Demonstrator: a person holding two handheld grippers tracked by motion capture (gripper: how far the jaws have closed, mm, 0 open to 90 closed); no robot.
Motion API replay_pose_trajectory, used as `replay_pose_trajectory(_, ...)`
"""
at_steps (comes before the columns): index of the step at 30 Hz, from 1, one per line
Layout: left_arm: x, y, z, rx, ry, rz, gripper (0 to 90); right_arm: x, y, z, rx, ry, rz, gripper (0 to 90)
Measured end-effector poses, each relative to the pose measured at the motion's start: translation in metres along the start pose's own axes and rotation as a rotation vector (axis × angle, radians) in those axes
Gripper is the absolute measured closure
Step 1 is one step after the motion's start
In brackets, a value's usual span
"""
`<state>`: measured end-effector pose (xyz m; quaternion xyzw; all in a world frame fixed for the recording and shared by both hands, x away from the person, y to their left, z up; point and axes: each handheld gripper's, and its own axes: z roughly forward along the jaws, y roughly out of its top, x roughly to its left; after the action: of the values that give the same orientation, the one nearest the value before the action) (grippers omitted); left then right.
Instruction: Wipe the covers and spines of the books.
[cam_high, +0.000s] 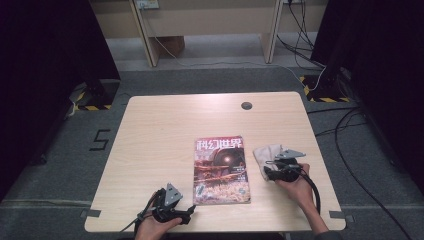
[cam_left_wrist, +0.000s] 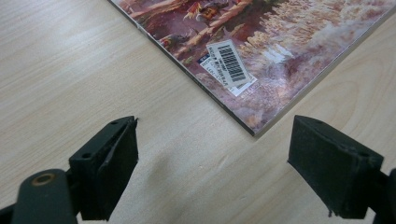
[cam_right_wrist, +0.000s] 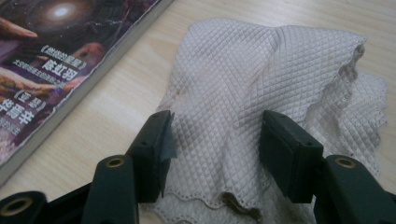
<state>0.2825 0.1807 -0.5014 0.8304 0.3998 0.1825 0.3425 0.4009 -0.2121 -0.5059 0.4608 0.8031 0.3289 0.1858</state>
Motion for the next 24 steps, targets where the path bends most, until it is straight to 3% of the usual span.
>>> replay_pose_trajectory(10,0.001,0.000,0.000,-0.003,0.004,0.000,15.5,0.001,0.009,0.010,-0.012,0.005,-0.003,43.6)
replay_pose_trajectory(24,0.000,0.000,-0.001,-0.003,0.001,0.006,15.5,-0.005,0.007,-0.004,-0.034,0.025,0.077,34.6)
